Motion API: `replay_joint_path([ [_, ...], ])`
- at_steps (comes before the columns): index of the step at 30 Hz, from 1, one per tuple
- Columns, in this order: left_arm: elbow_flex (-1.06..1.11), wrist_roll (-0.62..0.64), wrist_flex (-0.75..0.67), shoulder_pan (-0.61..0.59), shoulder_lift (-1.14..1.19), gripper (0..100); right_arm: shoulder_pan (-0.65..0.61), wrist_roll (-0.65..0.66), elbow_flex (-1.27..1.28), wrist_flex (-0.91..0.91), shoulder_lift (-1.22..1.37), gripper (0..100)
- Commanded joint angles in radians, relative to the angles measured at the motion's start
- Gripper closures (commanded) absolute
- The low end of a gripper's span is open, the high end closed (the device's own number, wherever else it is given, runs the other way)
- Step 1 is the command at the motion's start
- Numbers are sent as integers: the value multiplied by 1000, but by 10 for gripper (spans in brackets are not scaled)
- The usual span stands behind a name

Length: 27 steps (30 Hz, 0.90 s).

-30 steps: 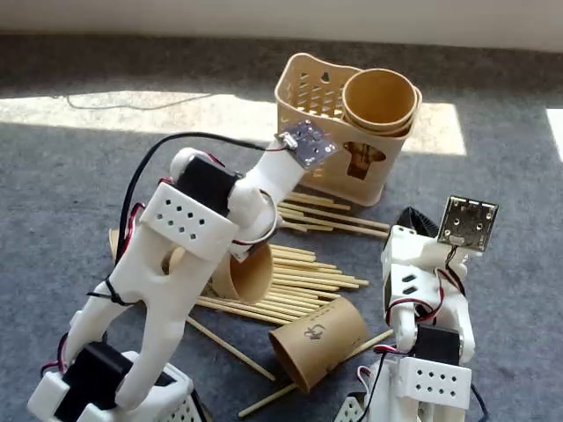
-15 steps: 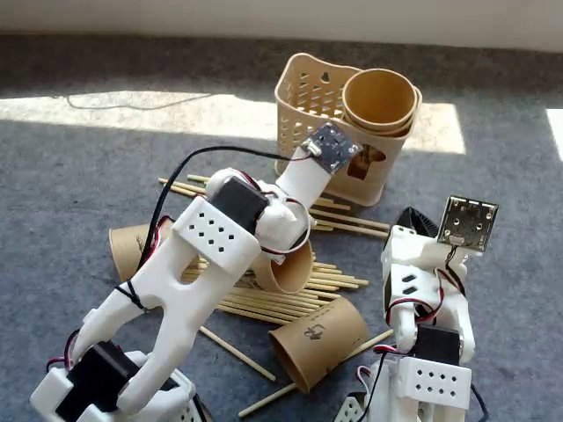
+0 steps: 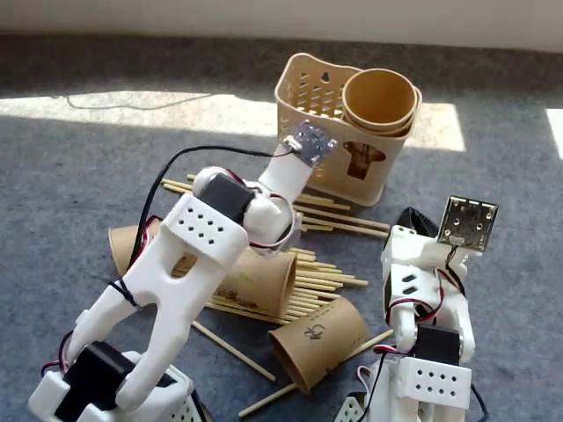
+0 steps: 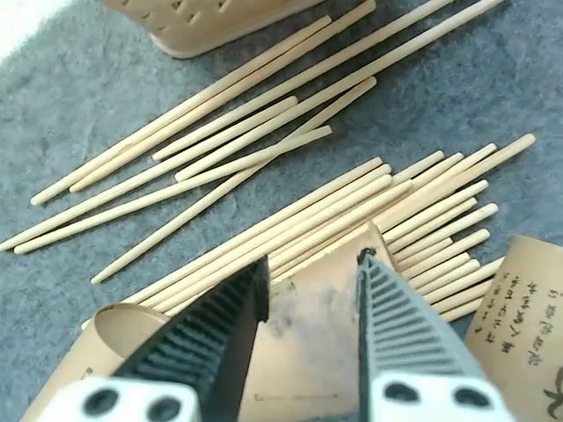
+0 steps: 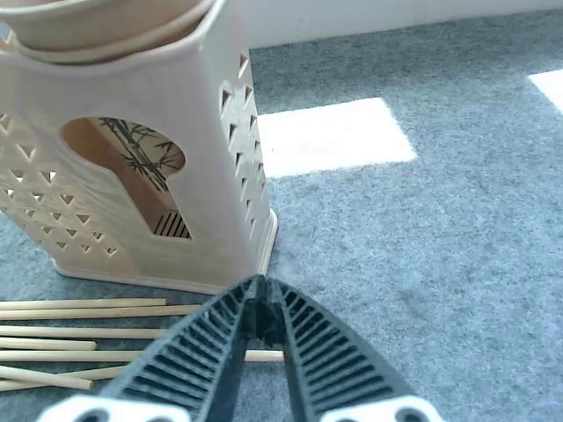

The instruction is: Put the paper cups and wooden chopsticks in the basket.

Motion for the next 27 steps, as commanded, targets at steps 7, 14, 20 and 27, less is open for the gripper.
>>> replay_joint_path([
  [7, -31, -98, 150, 33, -36, 818, 10, 2, -4, -30, -10, 992],
  [14, -139, -97, 232, 145, -28, 817, 10, 2, -4, -30, -10, 992],
  [20, -162, -97, 255, 199, -24, 817, 10, 2, -4, -30, -10, 992],
  [27, -21, -104, 213, 171, -25, 817, 12, 2, -4, -30, -10, 992],
])
